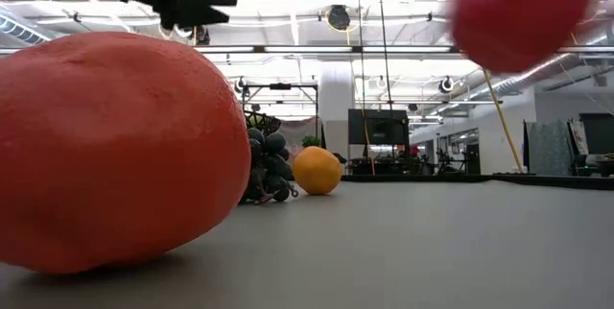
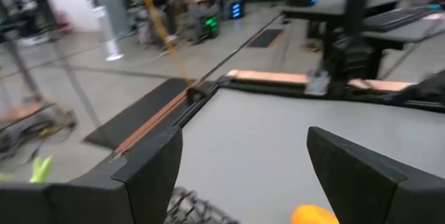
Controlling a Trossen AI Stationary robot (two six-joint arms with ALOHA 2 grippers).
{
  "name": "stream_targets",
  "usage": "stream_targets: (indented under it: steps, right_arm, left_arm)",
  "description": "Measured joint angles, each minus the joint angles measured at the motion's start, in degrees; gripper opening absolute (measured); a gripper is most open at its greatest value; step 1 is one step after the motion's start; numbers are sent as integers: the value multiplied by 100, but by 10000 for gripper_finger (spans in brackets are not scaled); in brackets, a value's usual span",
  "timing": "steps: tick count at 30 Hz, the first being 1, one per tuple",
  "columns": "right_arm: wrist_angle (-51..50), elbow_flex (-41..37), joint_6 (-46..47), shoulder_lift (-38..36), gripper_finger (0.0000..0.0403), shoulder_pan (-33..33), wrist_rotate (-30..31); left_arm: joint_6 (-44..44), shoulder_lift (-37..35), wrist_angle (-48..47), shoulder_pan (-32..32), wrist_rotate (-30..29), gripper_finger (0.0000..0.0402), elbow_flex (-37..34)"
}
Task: Build produce basket
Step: Put the red tomato into the wire basket
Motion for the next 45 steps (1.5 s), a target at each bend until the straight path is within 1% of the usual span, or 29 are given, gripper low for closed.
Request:
stream_targets:
  steps: [2,5,7,8,10,13,16,19,22,24,28,30,32,35,38,41,45]
  right_arm:
    - [464,0,-748,-125,343,-121,586]
    - [1126,4,-2063,-180,345,-318,1400]
    - [1561,2,-3000,-166,346,-471,1706]
    - [1772,2,-3418,-142,346,-562,1765]
    - [2170,-1,-4112,-75,345,-741,1779]
    - [2897,-161,-4886,0,344,-1008,1525]
    - [3701,-473,-5422,28,345,-1222,1225]
    - [4521,-856,-5909,33,346,-1383,1090]
    - [5296,-1220,-6568,33,346,-1475,1089]
    - [5619,-1396,-7079,30,347,-1496,1094]
    - [6221,-1619,-7973,30,347,-1505,1084]
    - [6336,-1656,-8118,24,347,-1568,1075]
    - [6309,-1659,-8074,26,347,-1668,1044]
    - [6311,-1661,-7890,28,347,-1859,523]
    - [6305,-1661,-7596,28,347,-2032,36]
    - [6306,-1661,-7404,28,347,-2121,19]
    - [6259,-1661,-7470,28,348,-2142,20]
  left_arm:
    - [121,-2,79,-97,154,310,0]
    - [56,2,199,-248,215,310,0]
    - [-76,0,393,-335,227,310,0]
    - [-180,0,491,-379,253,310,2]
    - [-408,0,643,-466,379,310,0]
    - [-821,0,719,-541,802,311,0]
    - [-1189,0,694,-590,1200,311,1]
    - [-1463,5,661,-615,1506,315,1]
    - [-1652,170,628,-613,1571,333,7]
    - [-1764,328,606,-613,1576,351,4]
    - [-2086,884,716,-613,1583,391,2]
    - [-2373,1203,1130,-613,1600,395,1]
    - [-2785,1458,1516,-613,1626,389,2]
    - [-3170,1826,2083,-613,1766,382,2]
    - [-3205,2087,2273,-648,1850,385,2]
    - [-3213,2336,2380,-618,1871,390,2]
    - [-3341,2729,2973,-570,2035,390,46]
